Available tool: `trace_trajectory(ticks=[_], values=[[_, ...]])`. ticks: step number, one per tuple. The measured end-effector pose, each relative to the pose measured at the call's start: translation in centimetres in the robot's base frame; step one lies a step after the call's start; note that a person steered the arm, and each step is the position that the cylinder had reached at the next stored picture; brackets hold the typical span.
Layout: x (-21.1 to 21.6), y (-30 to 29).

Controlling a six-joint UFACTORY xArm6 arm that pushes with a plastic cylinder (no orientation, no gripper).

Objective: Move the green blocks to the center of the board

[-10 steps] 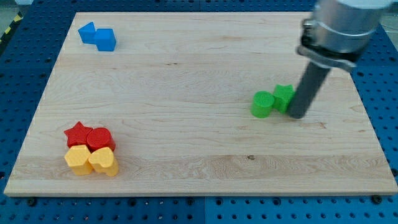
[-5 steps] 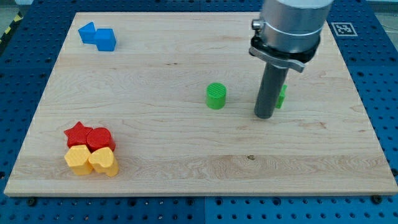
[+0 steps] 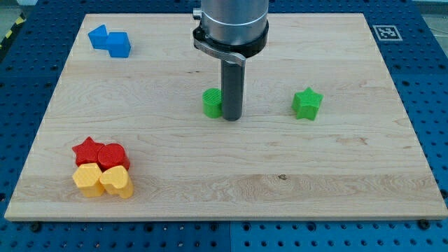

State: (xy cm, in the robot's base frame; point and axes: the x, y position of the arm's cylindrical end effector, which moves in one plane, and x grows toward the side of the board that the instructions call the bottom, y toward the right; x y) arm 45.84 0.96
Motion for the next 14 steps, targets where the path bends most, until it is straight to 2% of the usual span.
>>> trace_trajectory(ticks=[2, 3, 4, 5, 6, 7, 8, 9, 10, 11, 14], values=[[-8.4, 8.4], [-10.2, 16.8], [-7.9, 24.4], [-4.5, 26.0], [-1.8, 22.0], [0.2, 15.5], [0.6, 9.3], [-0.3, 9.5], [-1.4, 15.8], [-3.2, 17.0], [-3.4, 6.0]])
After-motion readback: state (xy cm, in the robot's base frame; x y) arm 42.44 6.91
